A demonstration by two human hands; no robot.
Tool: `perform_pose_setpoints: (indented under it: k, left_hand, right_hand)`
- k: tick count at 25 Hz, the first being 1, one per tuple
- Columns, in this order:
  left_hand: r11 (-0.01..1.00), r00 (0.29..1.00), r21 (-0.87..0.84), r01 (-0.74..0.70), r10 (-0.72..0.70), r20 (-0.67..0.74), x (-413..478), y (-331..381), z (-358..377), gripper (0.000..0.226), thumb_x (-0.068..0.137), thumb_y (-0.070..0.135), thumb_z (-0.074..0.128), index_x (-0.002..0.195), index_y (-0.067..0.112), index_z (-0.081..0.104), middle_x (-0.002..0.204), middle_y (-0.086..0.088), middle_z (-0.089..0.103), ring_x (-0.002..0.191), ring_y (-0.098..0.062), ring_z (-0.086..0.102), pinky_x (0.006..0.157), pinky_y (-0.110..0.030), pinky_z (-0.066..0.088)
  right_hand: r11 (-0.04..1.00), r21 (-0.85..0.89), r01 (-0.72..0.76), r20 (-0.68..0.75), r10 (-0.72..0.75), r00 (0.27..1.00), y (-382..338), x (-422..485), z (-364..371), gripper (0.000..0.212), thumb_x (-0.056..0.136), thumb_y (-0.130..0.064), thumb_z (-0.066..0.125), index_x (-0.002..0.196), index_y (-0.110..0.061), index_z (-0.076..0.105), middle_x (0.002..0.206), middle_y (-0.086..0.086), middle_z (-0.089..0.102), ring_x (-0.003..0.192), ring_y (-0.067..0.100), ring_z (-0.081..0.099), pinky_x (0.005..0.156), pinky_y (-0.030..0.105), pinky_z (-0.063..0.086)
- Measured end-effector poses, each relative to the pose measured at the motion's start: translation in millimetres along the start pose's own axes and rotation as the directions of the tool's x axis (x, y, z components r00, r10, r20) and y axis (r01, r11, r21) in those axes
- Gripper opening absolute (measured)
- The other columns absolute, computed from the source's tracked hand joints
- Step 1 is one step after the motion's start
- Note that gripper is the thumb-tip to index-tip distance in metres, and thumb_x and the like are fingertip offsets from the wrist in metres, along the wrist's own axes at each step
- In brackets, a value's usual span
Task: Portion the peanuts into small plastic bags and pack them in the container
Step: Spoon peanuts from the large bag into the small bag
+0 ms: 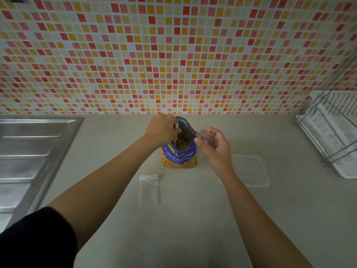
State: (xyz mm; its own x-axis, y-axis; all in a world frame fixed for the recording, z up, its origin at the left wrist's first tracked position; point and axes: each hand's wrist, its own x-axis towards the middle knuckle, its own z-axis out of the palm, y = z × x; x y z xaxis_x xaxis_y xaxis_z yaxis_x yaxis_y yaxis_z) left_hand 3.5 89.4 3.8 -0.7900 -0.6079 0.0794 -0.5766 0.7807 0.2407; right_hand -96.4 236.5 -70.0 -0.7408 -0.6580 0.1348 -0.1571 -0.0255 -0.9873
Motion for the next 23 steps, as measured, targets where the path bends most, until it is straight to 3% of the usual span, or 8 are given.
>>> perform_pose_setpoints:
  k: [3,6,8,10,12,15,20,23]
  left_hand:
    - [0.97,0.981,-0.148,0.192,-0.184,0.066,9.1,-0.3,5.8,0.028,0.09,0.033,0.055,0.084,0.006,0.063,0.079,-0.005,0.064,0.08,-0.024,0.064,0.066,-0.03,0.048]
    - [0.882,0.961,-0.381,0.276,-0.256,0.105,10.0,-5.6,6.5,0.027,0.089,0.028,0.057,0.079,0.006,0.068,0.079,-0.011,0.072,0.08,-0.025,0.068,0.074,-0.035,0.054]
    - [0.736,0.946,-0.6,0.313,-0.296,0.131,6.7,-10.0,4.3,0.023,0.089,0.022,0.059,0.079,0.005,0.069,0.076,-0.011,0.072,0.08,-0.026,0.07,0.081,-0.038,0.056]
    - [0.579,0.925,-0.743,0.336,-0.351,0.145,3.2,-15.1,1.5,0.018,0.089,0.018,0.06,0.078,0.007,0.069,0.074,-0.01,0.071,0.076,-0.023,0.069,0.079,-0.035,0.056]
    - [0.496,0.902,-0.791,0.359,-0.402,0.157,-0.2,-20.4,0.5,0.018,0.09,0.018,0.059,0.075,0.011,0.067,0.071,-0.008,0.068,0.066,-0.017,0.063,0.065,-0.025,0.052]
    - [0.378,0.854,-0.833,0.404,-0.482,0.196,-6.6,-31.6,-0.1,0.018,0.091,0.019,0.057,0.088,0.004,0.066,0.07,-0.007,0.063,0.06,-0.011,0.056,0.056,-0.019,0.043]
    - [0.114,0.77,-0.913,0.391,-0.585,0.256,-17.0,-52.2,-2.7,0.015,0.093,0.016,0.054,0.094,0.004,0.061,0.071,-0.007,0.06,0.062,-0.011,0.054,0.057,-0.019,0.044]
    - [0.059,0.746,-0.925,0.375,-0.612,0.263,-19.3,-58.5,-6.0,0.013,0.094,0.015,0.052,0.094,0.005,0.06,0.071,-0.007,0.059,0.062,-0.012,0.054,0.058,-0.02,0.045]
  right_hand:
    - [1.0,0.021,0.004,0.001,-0.004,1.0,0.7,1.0,0.2,0.047,0.071,-0.032,0.079,0.112,-0.025,0.057,0.111,-0.004,0.066,0.101,0.014,0.064,0.084,0.023,0.051]
    - [1.0,0.007,0.017,0.001,-0.017,1.0,-2.3,2.3,0.6,0.041,0.072,-0.03,0.079,0.107,-0.03,0.058,0.109,-0.005,0.066,0.099,0.013,0.064,0.08,0.021,0.051]
    - [1.0,0.002,0.023,-0.001,-0.023,1.0,-3.5,3.1,0.7,0.04,0.072,-0.031,0.079,0.107,-0.031,0.058,0.11,-0.005,0.066,0.098,0.013,0.064,0.082,0.024,0.051]
    - [1.0,-0.001,0.03,-0.013,-0.03,0.999,-5.7,2.5,0.0,0.04,0.073,-0.032,0.078,0.107,-0.032,0.057,0.11,-0.008,0.065,0.098,0.012,0.063,0.083,0.024,0.051]
    - [0.998,-0.035,0.045,-0.035,-0.047,0.998,-10.2,1.0,-1.3,0.04,0.074,-0.031,0.077,0.109,-0.031,0.056,0.107,-0.015,0.062,0.098,0.01,0.06,0.078,0.014,0.048]
    - [0.989,-0.12,0.089,-0.069,-0.097,0.993,-18.0,-0.5,-3.1,0.043,0.074,-0.029,0.078,0.11,-0.027,0.056,0.102,-0.019,0.059,0.094,0.002,0.055,0.071,0.004,0.043]
    - [0.942,-0.269,0.201,-0.031,-0.217,0.976,-29.3,-1.7,0.3,0.046,0.071,-0.031,0.08,0.111,-0.022,0.058,0.098,-0.02,0.057,0.09,-0.005,0.052,0.077,0.009,0.043]
    - [0.892,-0.371,0.258,0.001,-0.277,0.961,-34.1,-1.1,8.2,0.05,0.069,-0.04,0.077,0.11,-0.02,0.058,0.097,-0.015,0.057,0.091,0.003,0.054,0.08,0.02,0.046]
